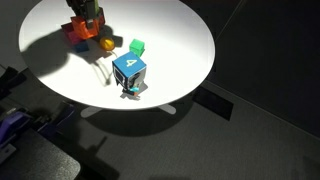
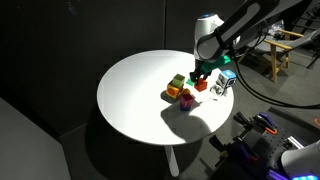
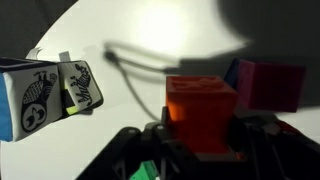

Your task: Remove the orange block from the stack and put it close to the green block on the table

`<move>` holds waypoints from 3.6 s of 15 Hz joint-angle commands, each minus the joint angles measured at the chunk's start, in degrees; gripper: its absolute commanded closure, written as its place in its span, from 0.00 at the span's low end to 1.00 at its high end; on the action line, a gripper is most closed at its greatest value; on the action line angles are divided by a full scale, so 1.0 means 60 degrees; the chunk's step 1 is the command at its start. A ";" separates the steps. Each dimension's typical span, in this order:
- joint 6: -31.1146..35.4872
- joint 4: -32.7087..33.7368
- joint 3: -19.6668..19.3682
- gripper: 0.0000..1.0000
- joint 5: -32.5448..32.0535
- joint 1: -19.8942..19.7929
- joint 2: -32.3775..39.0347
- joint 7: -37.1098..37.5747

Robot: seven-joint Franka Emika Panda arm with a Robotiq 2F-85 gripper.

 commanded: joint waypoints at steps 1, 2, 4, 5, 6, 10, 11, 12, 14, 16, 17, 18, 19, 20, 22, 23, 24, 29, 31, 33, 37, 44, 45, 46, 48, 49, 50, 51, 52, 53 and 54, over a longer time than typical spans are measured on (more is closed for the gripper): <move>-0.0331 0.0590 0.0018 0.74 0.0313 -0.0189 0.0325 -0.0075; -0.0339 0.0703 0.0012 0.74 0.0359 -0.0213 0.0406 -0.0058; -0.0373 0.0940 0.0014 0.74 0.0461 -0.0266 0.0558 -0.0059; -0.0391 0.1054 0.0018 0.74 0.0528 -0.0291 0.0623 -0.0067; -0.0445 0.1200 0.0019 0.74 0.0603 -0.0318 0.0703 -0.0080; -0.0604 0.1759 -0.0038 0.74 0.0658 -0.0343 0.0981 -0.0056; -0.0607 0.1891 -0.0069 0.74 0.0612 -0.0328 0.1046 -0.0034; -0.0633 0.2044 -0.0087 0.74 0.0600 -0.0326 0.1133 -0.0035; -0.0675 0.2349 -0.0117 0.74 0.0582 -0.0329 0.1325 -0.0046; -0.0747 0.2680 -0.0126 0.74 0.0602 -0.0355 0.1577 -0.0092; -0.0788 0.2825 -0.0131 0.74 0.0609 -0.0371 0.1688 -0.0122; -0.0820 0.2988 -0.0135 0.74 0.0617 -0.0393 0.1829 -0.0156; -0.0872 0.3141 -0.0134 0.74 0.0631 -0.0421 0.1958 -0.0203; -0.0890 0.3294 -0.0133 0.74 0.0640 -0.0455 0.2092 -0.0265; -0.0896 0.3563 -0.0135 0.74 0.0642 -0.0524 0.2339 -0.0369; -0.0909 0.3729 -0.0150 0.74 0.0623 -0.0557 0.2484 -0.0411; -0.0909 0.3882 -0.0146 0.74 0.0627 -0.0610 0.2626 -0.0493; -0.0729 0.4461 -0.0101 0.74 0.0611 -0.0772 0.3234 -0.0897; -0.0625 0.4597 -0.0032 0.74 0.0658 -0.0839 0.3428 -0.1120; -0.0474 0.4659 0.0039 0.74 0.0720 -0.0885 0.3610 -0.1280; -0.0229 0.4721 0.0061 0.74 0.0724 -0.0841 0.3894 -0.1294; 0.0058 0.4808 0.0046 0.74 0.0950 -0.0925 0.4163 -0.1233; 0.0051 0.4820 0.0035 0.74 0.0964 -0.0932 0.4186 -0.1227; 0.0045 0.4830 0.0027 0.74 0.0973 -0.0941 0.4206 -0.1211; 0.0009 0.4841 0.0010 0.24 0.0982 -0.0938 0.4243 -0.1181; -0.0012 0.4835 0.0004 0.23 0.0970 -0.0928 0.4244 -0.1181; -0.0068 0.4817 -0.0008 0.15 0.0921 -0.0895 0.4233 -0.1204; -0.0125 0.4798 -0.0031 0.08 0.0878 -0.0856 0.4214 -0.1192; -0.0169 0.4755 -0.0043 0.01 0.0849 -0.0820 0.4177 -0.1179; -0.0188 0.4673 -0.0021 0.00 0.0841 -0.0809 0.4109 -0.1218; -0.0259 0.4633 -0.0013 0.00 0.0845 -0.0789 0.4060 -0.1209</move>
